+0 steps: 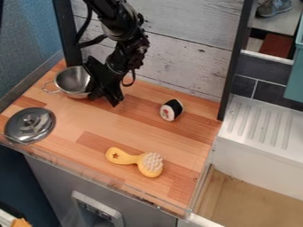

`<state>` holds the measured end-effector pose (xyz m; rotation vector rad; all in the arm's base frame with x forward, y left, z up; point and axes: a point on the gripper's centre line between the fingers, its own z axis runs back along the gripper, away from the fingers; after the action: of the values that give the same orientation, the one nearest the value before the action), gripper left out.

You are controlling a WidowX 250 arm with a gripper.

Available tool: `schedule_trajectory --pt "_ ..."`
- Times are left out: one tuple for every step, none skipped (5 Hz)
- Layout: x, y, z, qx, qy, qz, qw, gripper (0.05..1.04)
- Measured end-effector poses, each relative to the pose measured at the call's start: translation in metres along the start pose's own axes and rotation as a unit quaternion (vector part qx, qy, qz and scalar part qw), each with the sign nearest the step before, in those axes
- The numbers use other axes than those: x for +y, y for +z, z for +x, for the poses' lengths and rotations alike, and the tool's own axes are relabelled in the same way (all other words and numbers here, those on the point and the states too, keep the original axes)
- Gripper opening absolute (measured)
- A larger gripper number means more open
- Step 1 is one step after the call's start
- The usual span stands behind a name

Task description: Move silver mixing bowl to top left of the table

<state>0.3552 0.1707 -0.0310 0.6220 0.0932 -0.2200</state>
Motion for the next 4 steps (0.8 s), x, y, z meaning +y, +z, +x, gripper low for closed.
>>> schedule_trajectory --pt "0.0033 -0.0092 0.0062 -0.022 -0.002 -0.024 0.9995 0.074" --pt "0.0019 -0.0114 0.0112 -0.028 -0.009 -0.038 0.9989 0.102" --pt "0.0021 -0.0122 0.0097 -0.025 -0.018 -0.042 0.9987 0.287" --pt "-0.0001 -0.0121 0.0073 -0.025 -0.018 -0.044 0.9985 0.537"
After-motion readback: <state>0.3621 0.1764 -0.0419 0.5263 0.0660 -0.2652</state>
